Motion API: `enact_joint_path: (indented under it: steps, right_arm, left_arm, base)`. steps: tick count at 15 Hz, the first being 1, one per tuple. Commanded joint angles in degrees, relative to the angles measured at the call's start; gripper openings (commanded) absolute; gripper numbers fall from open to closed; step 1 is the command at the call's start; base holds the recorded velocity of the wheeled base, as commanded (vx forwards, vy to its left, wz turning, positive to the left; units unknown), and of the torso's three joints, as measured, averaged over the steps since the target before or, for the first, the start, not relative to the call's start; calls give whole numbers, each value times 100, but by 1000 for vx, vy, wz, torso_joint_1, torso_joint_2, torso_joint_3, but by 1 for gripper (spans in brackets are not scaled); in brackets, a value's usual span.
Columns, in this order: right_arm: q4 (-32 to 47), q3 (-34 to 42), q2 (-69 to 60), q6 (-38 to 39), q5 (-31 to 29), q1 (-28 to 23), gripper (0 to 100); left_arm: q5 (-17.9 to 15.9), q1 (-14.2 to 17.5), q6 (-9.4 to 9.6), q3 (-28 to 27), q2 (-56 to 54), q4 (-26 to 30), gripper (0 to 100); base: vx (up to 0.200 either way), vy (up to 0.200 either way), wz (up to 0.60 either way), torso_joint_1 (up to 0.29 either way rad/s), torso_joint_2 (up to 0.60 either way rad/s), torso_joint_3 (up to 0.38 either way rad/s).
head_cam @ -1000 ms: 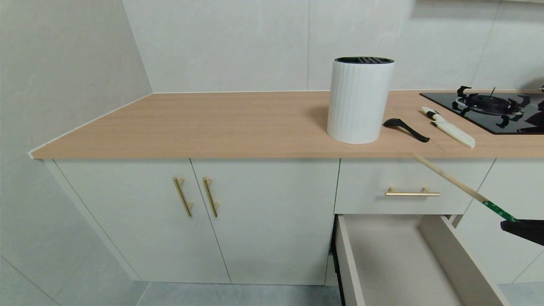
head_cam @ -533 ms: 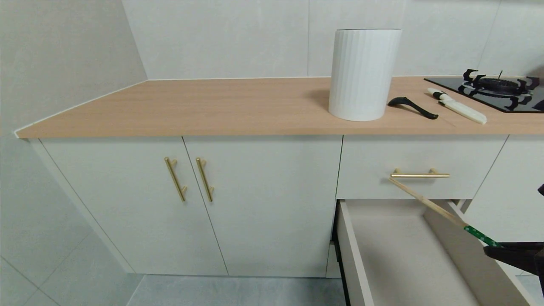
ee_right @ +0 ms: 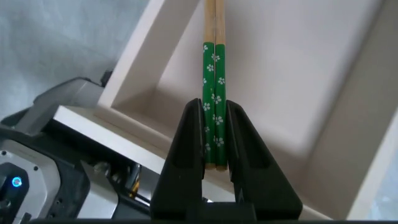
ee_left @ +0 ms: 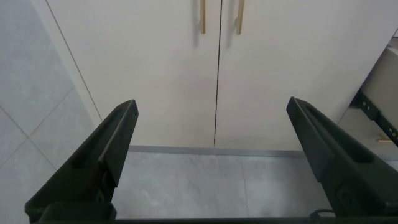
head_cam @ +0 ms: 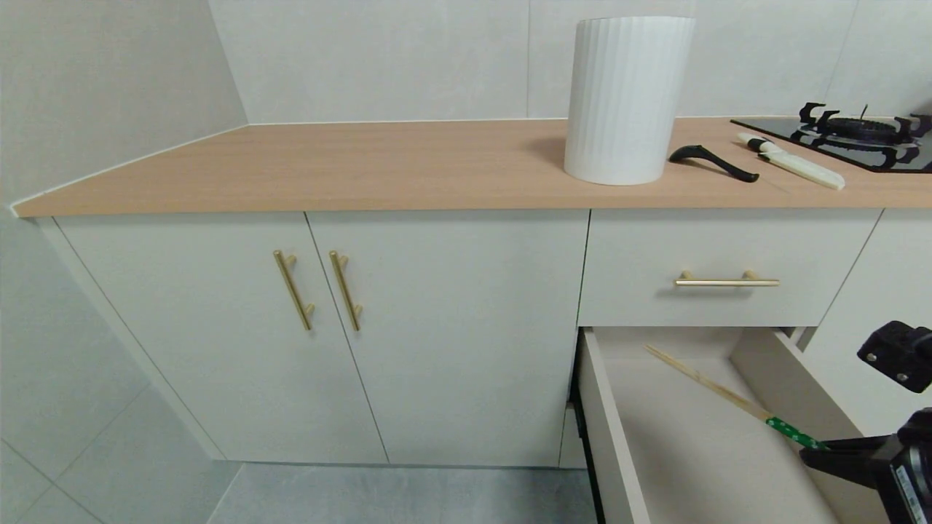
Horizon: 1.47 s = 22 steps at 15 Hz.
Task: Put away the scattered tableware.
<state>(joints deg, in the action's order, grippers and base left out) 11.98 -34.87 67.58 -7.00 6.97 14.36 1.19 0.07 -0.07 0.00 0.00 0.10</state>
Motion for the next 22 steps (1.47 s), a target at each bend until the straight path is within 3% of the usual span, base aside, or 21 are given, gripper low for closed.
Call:
enact_joint_path:
  steps: [1, 3, 6, 11, 12, 15, 22]
  right_arm:
    - [-196, -20, 774, 5, -3, -12, 0]
    - [-689, -12, 1776, 41, -126, -12, 0]
    - [-1330, -117, 3068, 278, -829, -109, 0]
    - [-1594, -750, 4483, 1201, -838, -91, 0]
    - [-2323, -776, 5028, 1535, -856, -83, 0]
    - [-3334, -706, 5555, 1719, -943, -74, 0]
    - [-4187, -600, 6302, 1816, -1506, 251, 0]
  left_arm:
    - [4, 1, -1, 0, 0, -1, 100]
    - [4, 1, -1, 0, 0, -1, 100]
    - [4, 1, -1, 0, 0, -1, 100]
    - [4, 1, -1, 0, 0, -1, 100]
    - [4, 1, -1, 0, 0, -1, 100]
    - [4, 1, -1, 0, 0, -1, 100]
    - [4, 1, -1, 0, 0, -1, 100]
  base:
    - [0, 0, 0, 0, 0, 0]
    - [0, 0, 0, 0, 0, 0]
    - [0, 0, 0, 0, 0, 0]
    - [0, 0, 0, 0, 0, 0]
    - [0, 0, 0, 0, 0, 0]
    - [0, 0, 0, 0, 0, 0]
    - [0, 0, 0, 0, 0, 0]
